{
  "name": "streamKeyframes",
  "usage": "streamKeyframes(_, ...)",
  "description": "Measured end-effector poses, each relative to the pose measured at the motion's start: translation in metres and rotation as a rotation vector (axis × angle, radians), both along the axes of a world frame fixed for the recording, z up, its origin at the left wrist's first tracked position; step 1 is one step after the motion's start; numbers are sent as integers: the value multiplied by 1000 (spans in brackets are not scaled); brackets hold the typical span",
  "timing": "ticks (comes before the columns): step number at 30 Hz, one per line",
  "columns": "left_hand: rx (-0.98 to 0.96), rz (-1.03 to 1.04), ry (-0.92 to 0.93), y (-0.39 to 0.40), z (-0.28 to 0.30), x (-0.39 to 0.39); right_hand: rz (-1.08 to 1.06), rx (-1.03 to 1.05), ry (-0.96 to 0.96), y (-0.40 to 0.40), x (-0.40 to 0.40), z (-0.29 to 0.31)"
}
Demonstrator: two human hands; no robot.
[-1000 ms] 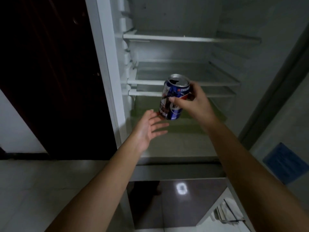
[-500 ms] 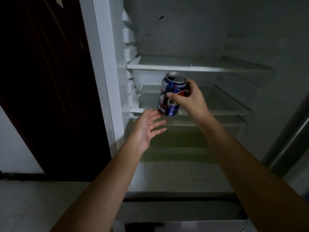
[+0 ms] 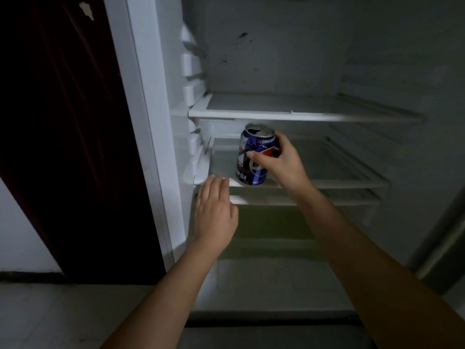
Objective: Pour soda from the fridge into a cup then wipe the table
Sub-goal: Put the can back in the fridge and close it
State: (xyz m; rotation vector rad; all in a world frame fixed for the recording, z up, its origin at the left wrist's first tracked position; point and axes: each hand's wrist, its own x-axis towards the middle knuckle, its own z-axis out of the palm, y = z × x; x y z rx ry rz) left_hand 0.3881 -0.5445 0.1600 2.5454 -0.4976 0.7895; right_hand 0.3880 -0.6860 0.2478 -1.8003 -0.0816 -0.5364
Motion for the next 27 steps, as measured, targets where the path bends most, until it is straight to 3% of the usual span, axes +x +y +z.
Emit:
streamKeyframes(16,207,18,-122,5,-14,20,-21,30,42,0,46,-2)
streamKeyframes(27,241,2,-100,10,-18,20,1,-23,47,3,61,-5)
